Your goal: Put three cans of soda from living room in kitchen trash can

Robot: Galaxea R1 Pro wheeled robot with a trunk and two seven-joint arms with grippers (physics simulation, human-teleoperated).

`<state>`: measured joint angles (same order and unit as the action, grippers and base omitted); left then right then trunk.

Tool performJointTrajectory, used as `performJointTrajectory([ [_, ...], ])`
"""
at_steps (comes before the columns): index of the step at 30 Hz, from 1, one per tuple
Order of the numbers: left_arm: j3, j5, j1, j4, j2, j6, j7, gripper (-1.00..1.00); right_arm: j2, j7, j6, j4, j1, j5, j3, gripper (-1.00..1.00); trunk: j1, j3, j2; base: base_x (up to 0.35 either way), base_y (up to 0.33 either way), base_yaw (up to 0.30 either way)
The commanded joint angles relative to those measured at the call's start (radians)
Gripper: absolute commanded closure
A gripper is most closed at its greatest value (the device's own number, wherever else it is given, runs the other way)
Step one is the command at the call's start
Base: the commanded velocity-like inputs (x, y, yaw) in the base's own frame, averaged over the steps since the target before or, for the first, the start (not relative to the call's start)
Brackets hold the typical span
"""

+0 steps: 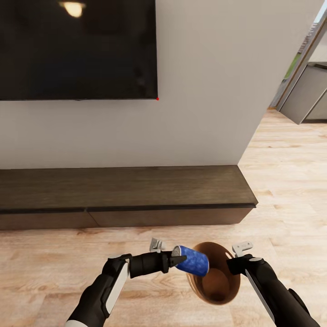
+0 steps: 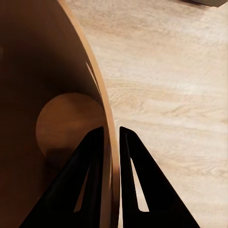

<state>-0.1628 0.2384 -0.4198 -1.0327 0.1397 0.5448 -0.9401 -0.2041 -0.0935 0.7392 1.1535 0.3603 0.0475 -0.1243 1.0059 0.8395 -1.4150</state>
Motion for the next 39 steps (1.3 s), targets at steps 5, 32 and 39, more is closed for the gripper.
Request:
performJointTrajectory([
  [5, -0.001, 0.000, 0.000, 0.001, 0.008, 0.000, 0.053, -1.00, 0.001, -0.006, 0.000, 0.000, 0.000, -0.008, 0.000, 1.00, 0.000, 0.000, 0.000, 0.000, 0.000, 0.000],
  [32, 0.031, 0.008, 0.001, 0.018, -0.087, -0.002, -0.002, -1.00, 0.015, -0.011, 0.001, 0.009, 0.000, -0.010, 0.000, 1.00, 0.000, 0.000, 0.000, 0.000, 0.000, 0.000],
  [39, 0.241, 0.032, 0.001, 0.167, -0.238, -0.008, -0.163, -1.00, 0.015, -0.014, 0.001, 0.018, 0.000, -0.012, 0.000, 1.00, 0.000, 0.000, 0.000, 0.000, 0.000, 0.000],
])
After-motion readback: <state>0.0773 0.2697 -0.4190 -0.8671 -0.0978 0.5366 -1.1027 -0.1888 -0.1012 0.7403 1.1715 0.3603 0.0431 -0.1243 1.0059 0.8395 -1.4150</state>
